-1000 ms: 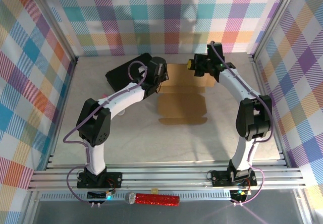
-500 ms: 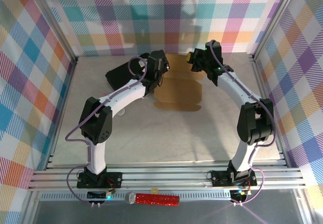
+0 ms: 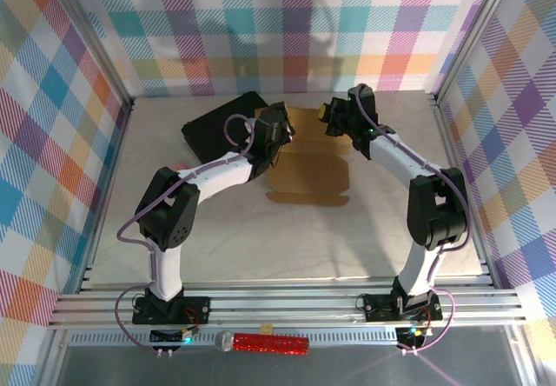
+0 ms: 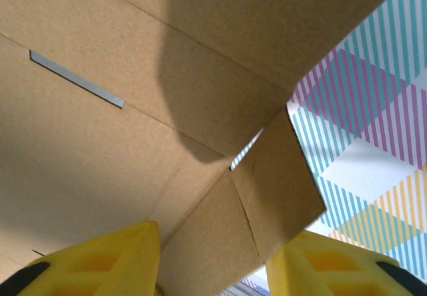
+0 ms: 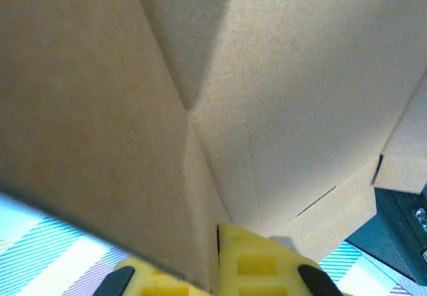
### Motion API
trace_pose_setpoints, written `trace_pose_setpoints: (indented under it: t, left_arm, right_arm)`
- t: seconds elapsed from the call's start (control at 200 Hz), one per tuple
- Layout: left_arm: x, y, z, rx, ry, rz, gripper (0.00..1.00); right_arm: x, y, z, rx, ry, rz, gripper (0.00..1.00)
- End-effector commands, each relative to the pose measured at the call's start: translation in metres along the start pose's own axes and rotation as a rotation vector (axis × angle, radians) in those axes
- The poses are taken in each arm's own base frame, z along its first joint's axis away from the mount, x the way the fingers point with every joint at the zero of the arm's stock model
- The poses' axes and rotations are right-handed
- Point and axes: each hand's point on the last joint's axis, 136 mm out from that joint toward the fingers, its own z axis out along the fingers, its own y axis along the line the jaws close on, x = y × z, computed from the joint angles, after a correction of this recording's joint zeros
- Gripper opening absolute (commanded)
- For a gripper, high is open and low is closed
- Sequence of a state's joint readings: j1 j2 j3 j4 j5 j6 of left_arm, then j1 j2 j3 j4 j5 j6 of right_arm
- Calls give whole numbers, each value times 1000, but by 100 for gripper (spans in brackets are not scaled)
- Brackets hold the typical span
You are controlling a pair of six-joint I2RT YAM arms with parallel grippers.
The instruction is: Fold the paper box
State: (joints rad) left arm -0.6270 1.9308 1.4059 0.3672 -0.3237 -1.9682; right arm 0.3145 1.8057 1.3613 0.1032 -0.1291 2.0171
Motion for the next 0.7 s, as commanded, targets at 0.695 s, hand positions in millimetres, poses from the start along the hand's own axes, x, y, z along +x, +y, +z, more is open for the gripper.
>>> trace_pose_setpoints:
  t: [0.695]
  left_arm:
    - [25, -94, -60, 63, 90, -23, 58]
  right_arm:
    - [49, 69, -69, -122, 173, -212, 0]
